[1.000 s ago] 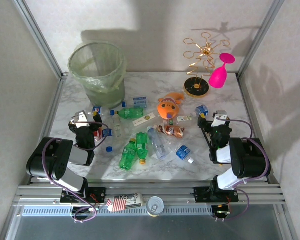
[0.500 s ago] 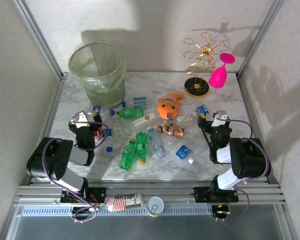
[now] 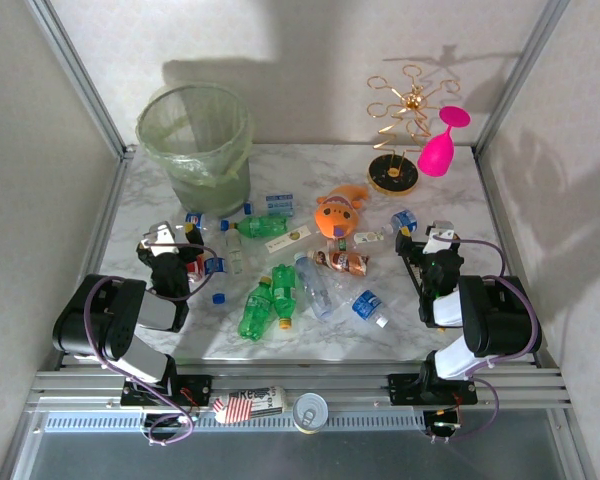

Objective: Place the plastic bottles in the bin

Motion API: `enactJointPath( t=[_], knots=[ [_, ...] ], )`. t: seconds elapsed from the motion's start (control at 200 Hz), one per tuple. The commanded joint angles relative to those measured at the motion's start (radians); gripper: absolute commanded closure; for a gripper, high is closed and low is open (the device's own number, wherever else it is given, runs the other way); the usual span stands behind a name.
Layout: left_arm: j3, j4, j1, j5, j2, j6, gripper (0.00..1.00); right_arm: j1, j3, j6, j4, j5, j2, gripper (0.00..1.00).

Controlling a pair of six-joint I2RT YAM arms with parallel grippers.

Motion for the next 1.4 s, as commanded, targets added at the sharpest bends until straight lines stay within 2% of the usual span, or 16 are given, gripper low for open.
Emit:
enactJointPath(
  t=[0.0, 0.18, 0.28, 0.381, 0.441, 0.531, 0.641, 0.861, 1.087, 1.232, 1.392],
  knots=[
    [0.011, 0.016, 0.001, -0.01, -0.012, -0.01, 0.02, 0.001, -0.001, 0.003, 0.023, 0.034, -0.023, 0.01],
    [0.041, -0.166, -0.024, -0.07, -0.179, 0.004, 0.05, 0.007, -0.004, 0.017, -0.112, 0.088, -0.196, 0.01],
    [0.058, -0.24, -0.044, -0.139, -0.271, -0.013, 0.06, 0.013, 0.038, 0.065, -0.277, 0.125, -0.29, 0.01],
    [0.104, -0.354, -0.057, -0.135, -0.37, -0.088, 0.05, 0.032, 0.104, 0.124, -0.457, 0.128, -0.368, 0.01],
    [0.131, -0.411, -0.066, -0.107, -0.417, -0.138, 0.01, 0.056, 0.132, 0.149, -0.546, 0.136, -0.41, 0.01],
    [0.18, -0.512, -0.082, -0.051, -0.47, -0.238, 0.01, 0.087, 0.201, 0.242, -0.743, 0.144, -0.459, 0.01],
    [0.231, -0.61, -0.102, 0.055, -0.499, -0.371, 0.0, 0.108, 0.312, 0.35, -1.001, 0.068, -0.478, 0.01],
    [0.238, -0.623, -0.232, 0.092, -0.485, -0.49, 0.0, 0.159, 0.489, 0.439, -1.405, -0.107, -0.438, 0.01],
    [0.269, -0.547, -0.335, 0.169, -0.355, -0.561, 0.0, 0.242, 0.609, 0.45, -1.649, -0.245, -0.342, 0.14],
    [0.339, -0.575, -0.374, 0.212, -0.258, -0.539, 0.01, 0.369, 0.686, 0.386, -1.813, -0.162, -0.279, 0.15],
    [0.338, -0.553, -0.387, 0.232, -0.208, -0.554, 0.0, 0.529, 0.724, 0.371, -1.968, -0.091, -0.22, 0.14]
  ],
)
